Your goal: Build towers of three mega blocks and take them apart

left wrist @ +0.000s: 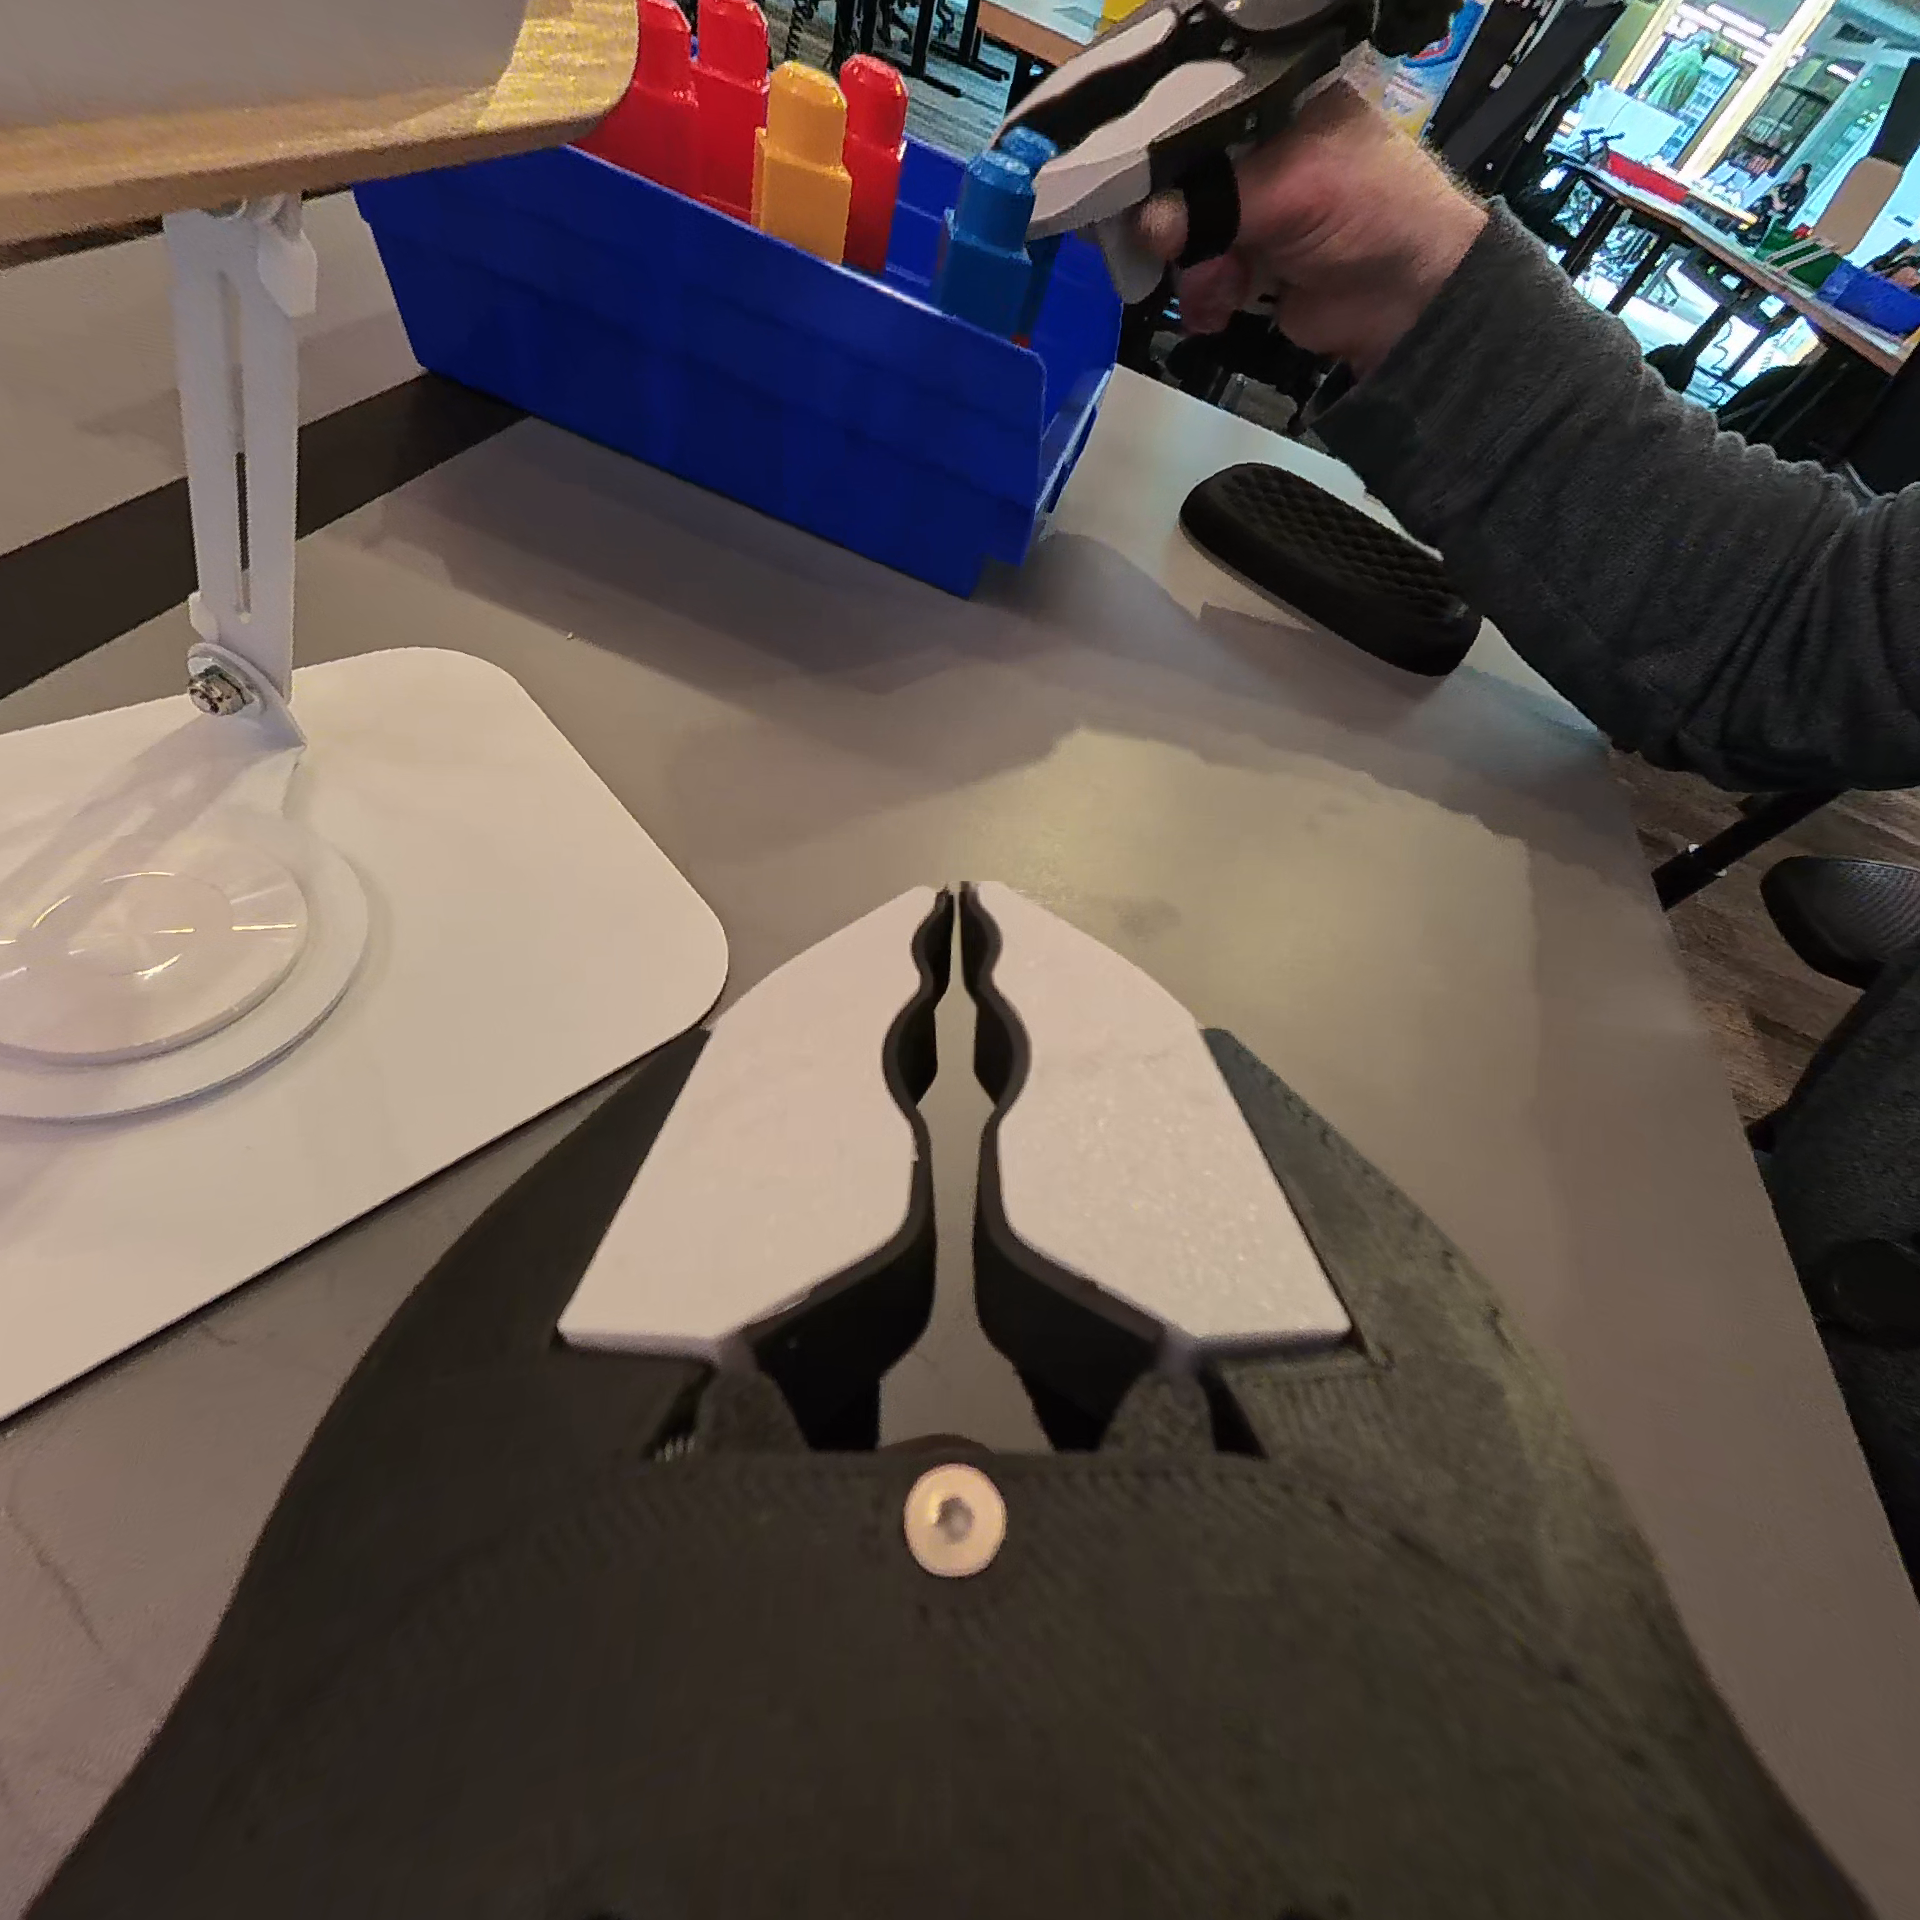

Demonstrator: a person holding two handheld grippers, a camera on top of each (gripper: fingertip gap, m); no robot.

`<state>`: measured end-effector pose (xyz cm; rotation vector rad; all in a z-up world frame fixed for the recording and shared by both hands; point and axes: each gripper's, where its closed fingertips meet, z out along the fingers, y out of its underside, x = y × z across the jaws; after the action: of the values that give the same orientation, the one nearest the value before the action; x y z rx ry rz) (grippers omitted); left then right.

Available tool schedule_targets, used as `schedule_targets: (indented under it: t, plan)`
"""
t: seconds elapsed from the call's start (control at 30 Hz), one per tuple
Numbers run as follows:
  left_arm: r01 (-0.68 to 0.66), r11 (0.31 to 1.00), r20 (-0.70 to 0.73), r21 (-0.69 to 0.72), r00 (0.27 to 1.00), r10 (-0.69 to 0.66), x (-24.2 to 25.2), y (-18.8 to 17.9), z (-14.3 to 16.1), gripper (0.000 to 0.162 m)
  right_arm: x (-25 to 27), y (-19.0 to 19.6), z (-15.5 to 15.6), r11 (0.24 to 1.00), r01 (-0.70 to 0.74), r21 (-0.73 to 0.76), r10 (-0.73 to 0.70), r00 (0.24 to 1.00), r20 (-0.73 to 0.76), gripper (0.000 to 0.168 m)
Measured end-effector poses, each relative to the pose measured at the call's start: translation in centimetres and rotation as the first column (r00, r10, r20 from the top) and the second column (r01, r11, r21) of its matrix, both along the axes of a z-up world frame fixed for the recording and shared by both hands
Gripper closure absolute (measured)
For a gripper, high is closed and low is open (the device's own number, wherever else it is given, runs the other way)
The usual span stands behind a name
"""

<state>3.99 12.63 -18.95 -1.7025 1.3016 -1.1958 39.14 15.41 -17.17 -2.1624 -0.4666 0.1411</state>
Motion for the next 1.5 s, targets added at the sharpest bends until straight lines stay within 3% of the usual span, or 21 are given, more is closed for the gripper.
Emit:
schedule_targets:
  t: [0.27, 0.47, 0.6, 0.77, 0.83, 1.03, 1.17, 1.4, 1.5]
  plan:
    - [-0.050, 0.996, 0.022, 0.075, 0.999, 0.048, -1.3, 0.4, 2.1, 0.152, 0.1, -2.0, 3.8, 0.993, 0.010, 0.114, -0.004, 0.999, -0.053, 0.118]
    - [-0.286, 0.941, 0.087, 0.181, 0.958, 0.275, -6.9, 3.2, 6.3, 0.142, 3.3, -3.9, 6.2, 0.966, 0.124, 0.225, -0.119, 0.992, -0.036, 0.118]
    - [-0.536, 0.801, 0.110, 0.267, 0.842, 0.528, -14.2, 6.2, 9.1, 0.134, 6.4, -4.5, 6.0, 0.942, 0.234, 0.242, -0.223, 0.972, -0.071, 0.114]
    - [-0.777, 0.569, 0.174, 0.269, 0.620, 0.765, -24.3, 9.9, 11.9, 0.119, 9.2, -4.7, 4.9, 0.912, 0.325, 0.250, -0.308, 0.946, -0.104, 0.117]
    - [-0.846, 0.475, 0.160, 0.244, 0.518, 0.841, -28.5, 11.5, 11.5, 0.105, 9.8, -4.5, 4.0, 0.909, 0.348, 0.231, -0.327, 0.937, -0.122, 0.117]
    - [-0.913, 0.335, 0.013, 0.231, 0.347, 0.938, -36.2, 14.8, 6.1, 0.089, 10.2, -3.7, 1.6, 0.907, 0.377, 0.187, -0.349, 0.922, -0.166, 0.114]
    - [-0.909, 0.342, -0.123, 0.238, 0.321, 0.939, -38.0, 15.9, 1.6, 0.086, 10.6, -3.3, 0.2, 0.901, 0.401, 0.165, -0.386, 0.915, -0.118, 0.115]
    - [-0.884, 0.404, -0.283, 0.235, 0.336, 0.898, -37.9, 16.7, -3.3, 0.106, 10.4, -2.7, -2.5, 0.916, 0.395, 0.070, -0.391, 0.918, -0.063, 0.120]
    - [-0.890, 0.397, -0.285, 0.225, 0.330, 0.900, -38.3, 17.0, -3.3, 0.134, 10.2, -2.4, -3.5, 0.923, 0.382, 0.043, -0.380, 0.923, -0.059, 0.131]
